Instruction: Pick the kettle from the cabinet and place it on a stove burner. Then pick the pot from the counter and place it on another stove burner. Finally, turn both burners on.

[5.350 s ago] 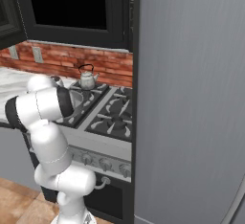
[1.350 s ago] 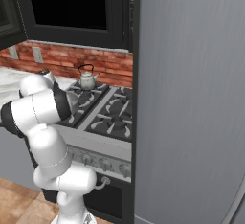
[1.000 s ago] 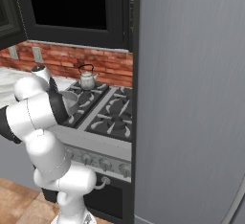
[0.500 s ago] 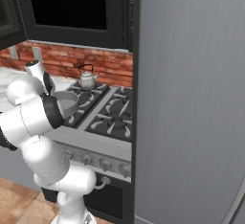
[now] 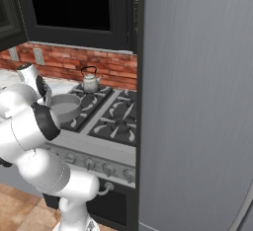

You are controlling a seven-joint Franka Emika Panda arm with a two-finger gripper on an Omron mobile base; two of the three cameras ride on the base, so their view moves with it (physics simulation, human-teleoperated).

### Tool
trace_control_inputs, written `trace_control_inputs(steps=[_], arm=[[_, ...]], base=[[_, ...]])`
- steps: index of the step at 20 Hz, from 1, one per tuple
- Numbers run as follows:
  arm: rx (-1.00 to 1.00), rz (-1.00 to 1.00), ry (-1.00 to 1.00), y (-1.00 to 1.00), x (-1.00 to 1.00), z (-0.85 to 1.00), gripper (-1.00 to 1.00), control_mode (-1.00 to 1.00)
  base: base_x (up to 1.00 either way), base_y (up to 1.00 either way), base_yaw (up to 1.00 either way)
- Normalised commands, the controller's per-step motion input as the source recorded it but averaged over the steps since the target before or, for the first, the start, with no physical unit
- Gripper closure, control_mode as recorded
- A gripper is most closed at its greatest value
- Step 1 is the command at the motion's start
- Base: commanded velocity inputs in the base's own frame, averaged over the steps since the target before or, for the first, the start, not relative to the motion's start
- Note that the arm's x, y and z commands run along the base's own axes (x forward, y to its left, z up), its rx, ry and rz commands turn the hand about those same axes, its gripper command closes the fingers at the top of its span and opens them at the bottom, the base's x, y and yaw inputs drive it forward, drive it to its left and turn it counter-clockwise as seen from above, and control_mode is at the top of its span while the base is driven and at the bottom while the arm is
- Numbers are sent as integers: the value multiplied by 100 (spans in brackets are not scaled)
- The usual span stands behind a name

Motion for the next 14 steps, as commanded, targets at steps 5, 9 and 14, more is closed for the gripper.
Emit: trace_control_inputs(steps=[5, 9, 14], arm=[[-5, 1, 0, 1, -31, 0, -100, -100], [-5, 1, 0, 1, -28, 0, -100, -100], [-5, 1, -1, 4, -30, 0, -100, -100]], base=[[0, 0, 0], [0, 0, 0], [0, 0, 0]])
